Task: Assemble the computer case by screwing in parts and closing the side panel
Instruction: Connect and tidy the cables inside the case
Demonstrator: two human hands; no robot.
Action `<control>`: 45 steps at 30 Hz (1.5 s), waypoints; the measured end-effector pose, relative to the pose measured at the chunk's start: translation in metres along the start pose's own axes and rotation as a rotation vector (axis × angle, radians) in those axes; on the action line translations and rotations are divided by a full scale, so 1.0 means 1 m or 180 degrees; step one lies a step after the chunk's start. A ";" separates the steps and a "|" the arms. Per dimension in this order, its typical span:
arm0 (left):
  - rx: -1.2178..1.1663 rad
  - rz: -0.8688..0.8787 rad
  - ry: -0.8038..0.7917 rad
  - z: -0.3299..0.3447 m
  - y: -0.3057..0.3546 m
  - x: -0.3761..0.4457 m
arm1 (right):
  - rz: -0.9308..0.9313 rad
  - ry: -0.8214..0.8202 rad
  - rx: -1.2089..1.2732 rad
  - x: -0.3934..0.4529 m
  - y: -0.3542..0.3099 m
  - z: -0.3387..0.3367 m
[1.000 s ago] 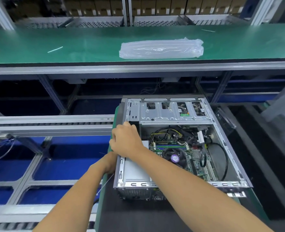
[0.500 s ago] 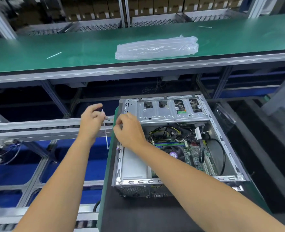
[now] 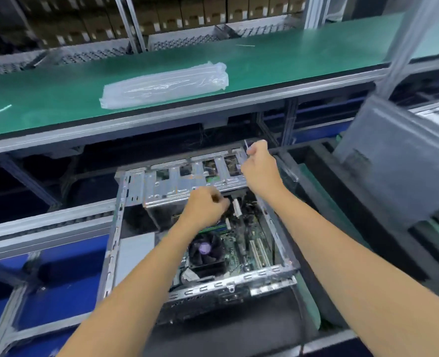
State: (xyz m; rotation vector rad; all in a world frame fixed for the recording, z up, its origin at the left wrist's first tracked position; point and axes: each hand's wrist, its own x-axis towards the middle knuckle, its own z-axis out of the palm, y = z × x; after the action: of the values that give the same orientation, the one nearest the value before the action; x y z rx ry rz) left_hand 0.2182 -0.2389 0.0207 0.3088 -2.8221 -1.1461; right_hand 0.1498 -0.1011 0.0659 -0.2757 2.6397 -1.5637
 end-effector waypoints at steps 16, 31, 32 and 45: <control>-0.0224 -0.0301 -0.0227 0.052 -0.001 -0.009 | 0.0137 -0.0823 -0.0893 -0.011 0.011 -0.007; -0.0659 -0.0147 -0.0696 0.041 -0.020 -0.010 | 0.1118 -0.2043 -0.1696 -0.030 0.016 0.025; -0.0730 -0.0185 -0.0700 0.038 -0.020 -0.010 | 0.1341 -0.1989 -0.1696 -0.034 0.017 0.027; -0.1418 -0.0290 -0.0494 0.036 -0.016 -0.011 | 0.0894 -0.1411 -0.1545 -0.027 0.016 0.025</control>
State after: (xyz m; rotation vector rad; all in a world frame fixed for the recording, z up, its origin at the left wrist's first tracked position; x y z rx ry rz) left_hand 0.2256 -0.2229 -0.0164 0.3254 -2.5906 -1.8409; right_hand 0.1777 -0.1097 0.0388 -0.2256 2.5115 -0.6713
